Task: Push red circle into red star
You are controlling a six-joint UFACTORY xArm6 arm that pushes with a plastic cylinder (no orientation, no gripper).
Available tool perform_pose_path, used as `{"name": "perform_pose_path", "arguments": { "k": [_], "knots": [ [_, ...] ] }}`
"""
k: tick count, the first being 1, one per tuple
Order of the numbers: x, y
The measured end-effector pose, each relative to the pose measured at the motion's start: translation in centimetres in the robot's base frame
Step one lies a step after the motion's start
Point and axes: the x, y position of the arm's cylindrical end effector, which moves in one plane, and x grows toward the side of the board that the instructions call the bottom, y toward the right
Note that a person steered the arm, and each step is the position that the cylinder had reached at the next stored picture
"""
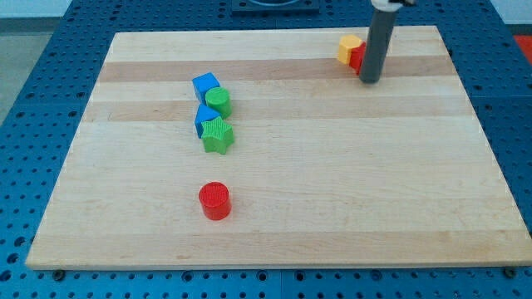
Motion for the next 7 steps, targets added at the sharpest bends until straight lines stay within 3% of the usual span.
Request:
{"name": "perform_pose_path", "arguments": {
  "k": [2, 3, 4, 7],
  "knots": [
    [16.7, -0.5],
    [24.9, -3.9],
    [26.5, -4.8],
    [26.1, -23.3]
  ]
}}
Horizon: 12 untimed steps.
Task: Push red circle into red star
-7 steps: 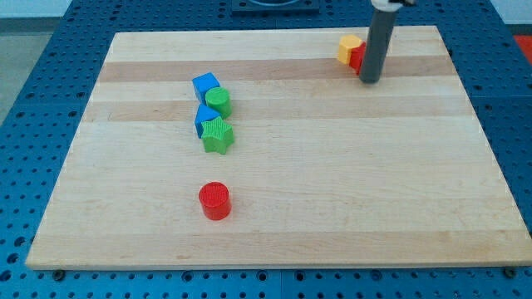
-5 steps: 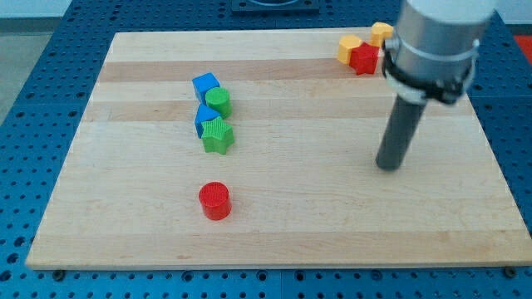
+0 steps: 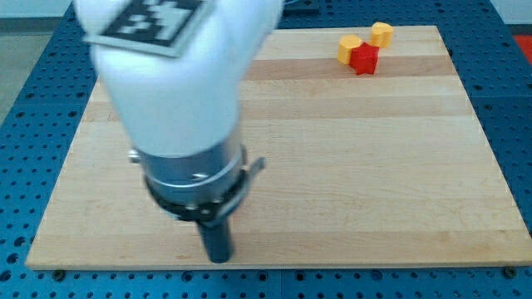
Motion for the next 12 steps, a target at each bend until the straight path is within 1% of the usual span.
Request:
{"name": "perform_pose_path", "arguments": {
  "k": [1, 2, 3, 4, 5, 7, 8, 9, 10, 12],
  "knots": [
    [-0.2, -0.2],
    [-1.3, -1.4],
    [-6.3, -1.5],
    [-9.1, 0.6],
    [-9.1, 0.6],
    [-9.9, 5.0],
    [-10.4, 5.2],
    [-11.8, 8.1],
    [-13.8, 12.5],
    [-19.0, 18.0]
  ]
}}
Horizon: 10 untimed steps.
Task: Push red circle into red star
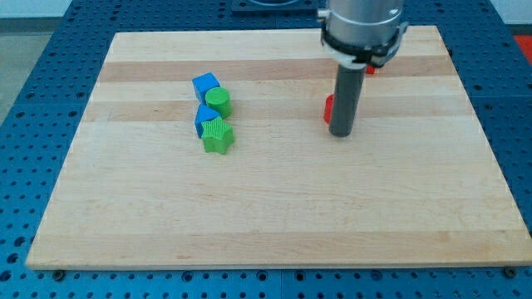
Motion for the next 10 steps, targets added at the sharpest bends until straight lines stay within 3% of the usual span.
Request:
{"name": "perform_pose_path", "arguments": {
  "k": [1, 8, 10],
  "knots": [
    [-2.5, 1.0],
    [-2.5, -2.5],
    [-6.1, -2.2]
  ]
}}
